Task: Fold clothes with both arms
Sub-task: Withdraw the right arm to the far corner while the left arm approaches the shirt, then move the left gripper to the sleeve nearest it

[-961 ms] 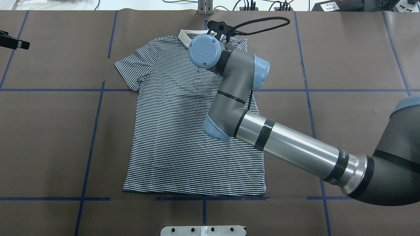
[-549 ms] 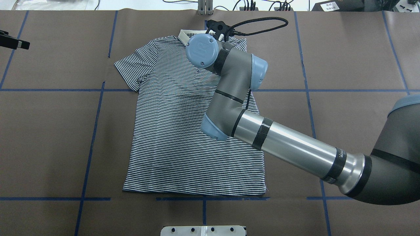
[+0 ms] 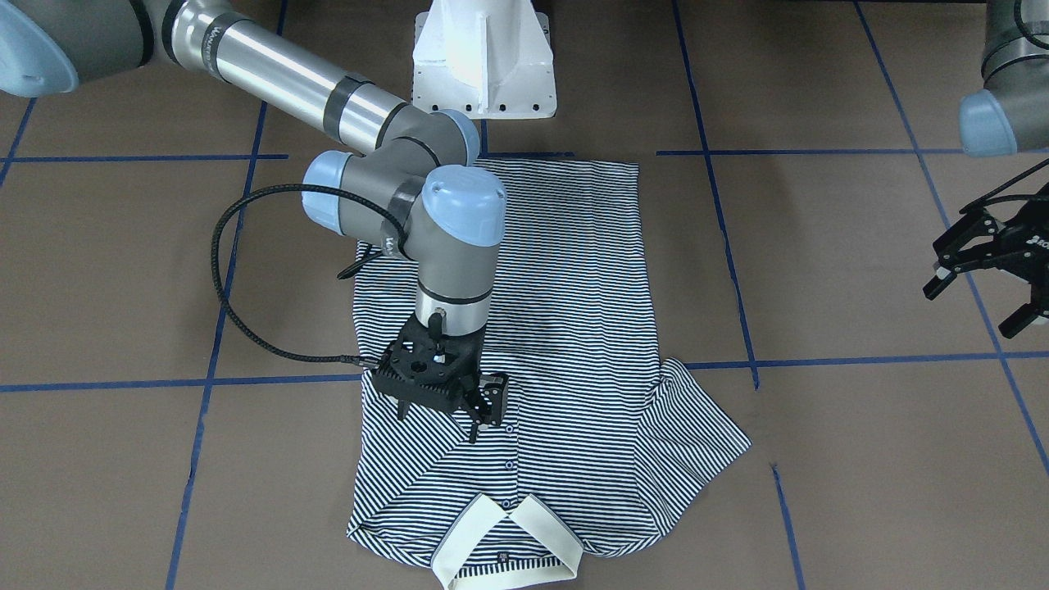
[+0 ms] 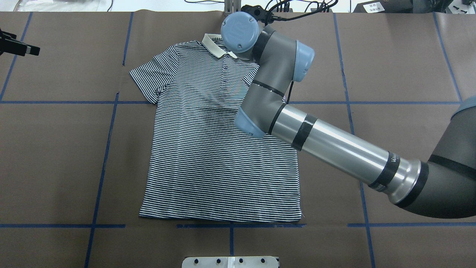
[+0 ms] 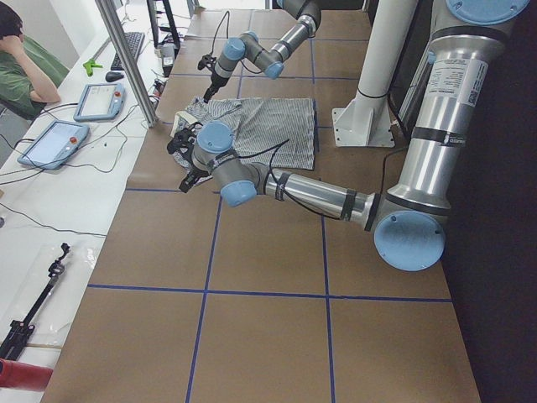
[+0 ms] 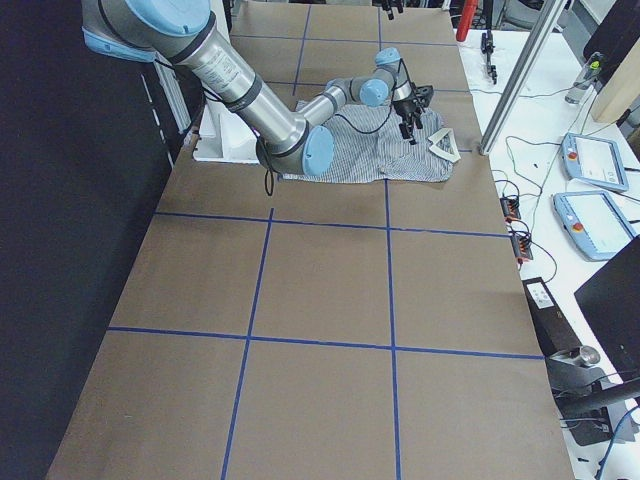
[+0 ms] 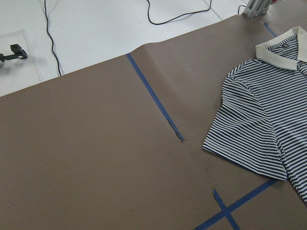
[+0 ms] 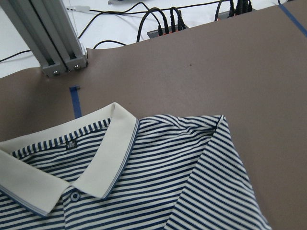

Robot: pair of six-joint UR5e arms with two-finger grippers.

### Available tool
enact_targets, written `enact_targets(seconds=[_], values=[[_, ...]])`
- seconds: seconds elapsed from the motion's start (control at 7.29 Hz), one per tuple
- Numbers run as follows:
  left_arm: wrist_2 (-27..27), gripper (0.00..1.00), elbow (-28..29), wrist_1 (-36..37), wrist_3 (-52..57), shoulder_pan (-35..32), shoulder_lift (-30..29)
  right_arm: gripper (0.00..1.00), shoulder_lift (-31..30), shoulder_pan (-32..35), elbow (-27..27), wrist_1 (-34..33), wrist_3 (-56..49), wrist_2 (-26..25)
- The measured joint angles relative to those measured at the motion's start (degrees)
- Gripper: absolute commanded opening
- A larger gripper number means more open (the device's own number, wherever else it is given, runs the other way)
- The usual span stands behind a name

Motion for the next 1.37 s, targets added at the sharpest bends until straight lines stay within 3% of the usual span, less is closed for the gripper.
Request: enact_targets(seconds=[0.27, 0.41, 0.55, 0.82, 1.1, 1.37], values=[[2.30, 1.00, 0.37, -3.76, -4.12, 5.69, -1.49, 1.00, -3.04, 6.29, 2.42, 0.31, -11.48, 9.17], [5.52, 0.91, 0.71, -4.22, -8.64, 8.33, -2.10, 1.00, -6.21, 9.53, 5.04, 0.55, -17.78, 13.95], [10.76, 0.70, 1.47, -4.32, -14.68, 11.40, -3.00, 1.00, -10.03, 12.97, 7.36, 1.94, -24.03, 19.34], [19.04, 0.65, 6.64, -4.31, -27.88, 16.63, -7.20, 1.00, -18.37, 18.51, 9.24, 10.74, -31.57, 28.28], [30.12, 0.64, 13.62, -4.58, -36.27, 22.17, -11.80, 1.00, -22.64, 19.87, 9.60, 17.38, -32.66, 30.69], [34.28, 0.61, 21.58, -4.93, -37.78, 24.58, -16.33, 1.00, -23.44, 19.97, 9.93, 18.48, -32.55, 30.73]])
